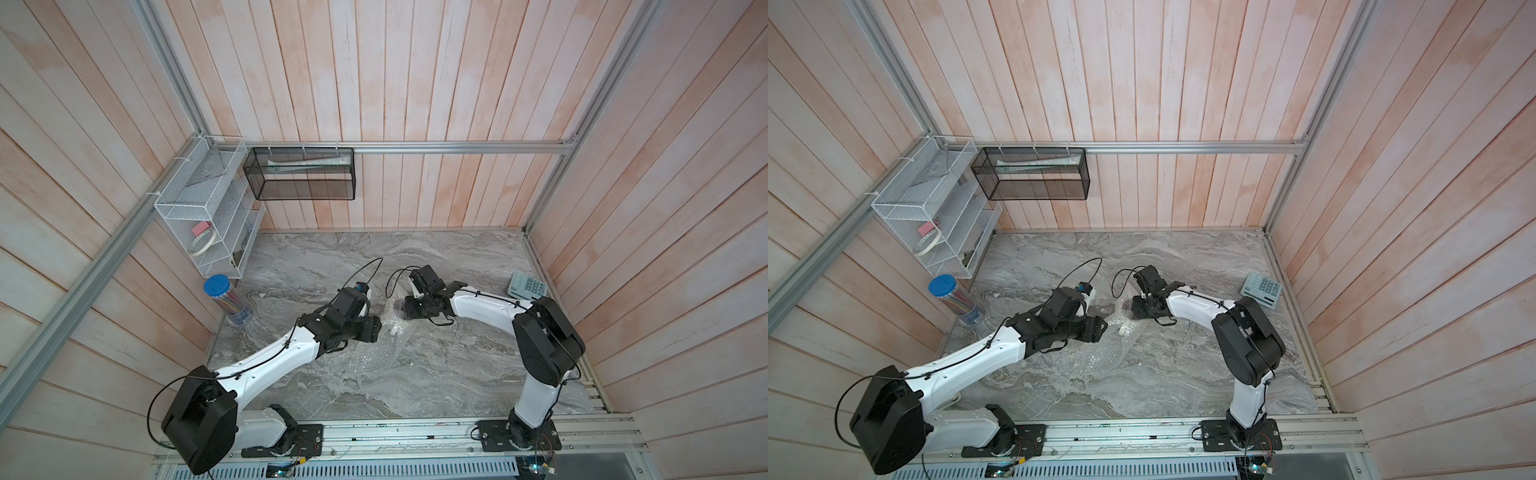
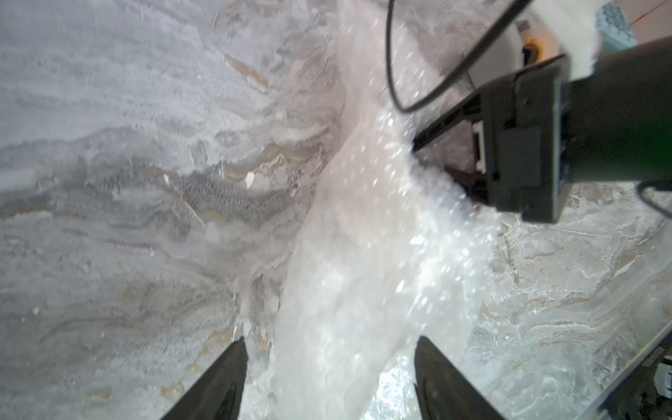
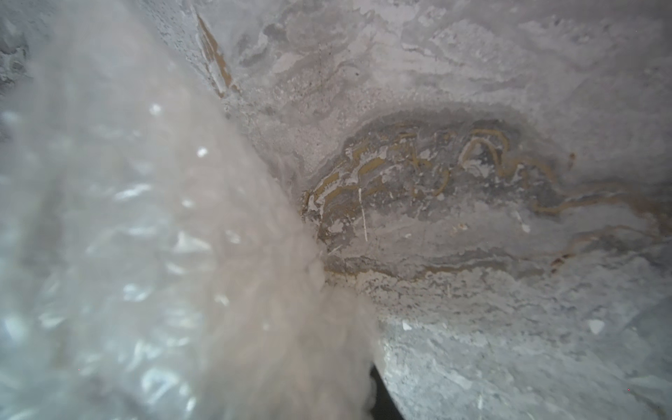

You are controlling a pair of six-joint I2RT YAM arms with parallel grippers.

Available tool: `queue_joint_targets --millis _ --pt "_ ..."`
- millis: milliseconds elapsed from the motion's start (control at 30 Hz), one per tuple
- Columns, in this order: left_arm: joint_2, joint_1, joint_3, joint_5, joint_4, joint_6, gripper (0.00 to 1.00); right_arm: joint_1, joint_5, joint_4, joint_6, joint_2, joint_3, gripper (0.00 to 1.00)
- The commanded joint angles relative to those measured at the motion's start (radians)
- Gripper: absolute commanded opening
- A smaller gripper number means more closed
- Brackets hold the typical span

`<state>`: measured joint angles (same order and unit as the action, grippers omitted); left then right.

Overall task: Wrap mugs in bubble wrap
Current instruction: Wrap the mug in bubble wrap.

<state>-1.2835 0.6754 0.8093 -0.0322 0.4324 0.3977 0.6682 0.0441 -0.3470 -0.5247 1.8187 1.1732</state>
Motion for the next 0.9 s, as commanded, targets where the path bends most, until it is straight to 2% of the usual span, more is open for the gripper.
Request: queue_joint_targets --millis 0,267,433,567,700,867 --pt "0.016 0.006 -0.048 -0.008 0.042 0.056 0.75 0.0 -0.078 -0.123 -0.041 0.007 -0.027 0.21" --pt "-0.023 0.001 -0.105 0.002 0.066 0.087 0.72 -0.01 -0.094 -0.139 -0.037 0.006 -0.002 0.21" --pt "-0.024 0.001 -0.114 -0.02 0.106 0.127 0.59 -0.009 -0.095 -0.144 -0.031 0.007 0.011 0.21" --pt "0.014 0.0 -0.153 -0.054 0.106 0.163 0.44 -0.01 -0.091 -0.144 -0.029 0.005 0.017 0.21" --pt "0.058 0.003 -0.163 -0.098 0.108 0.187 0.25 -0.005 -0.087 -0.144 -0.026 0.009 0.024 0.21" --pt "0.087 0.004 -0.102 -0.195 0.087 0.169 0.13 0.003 -0.084 -0.143 -0.023 0.014 0.031 0.21"
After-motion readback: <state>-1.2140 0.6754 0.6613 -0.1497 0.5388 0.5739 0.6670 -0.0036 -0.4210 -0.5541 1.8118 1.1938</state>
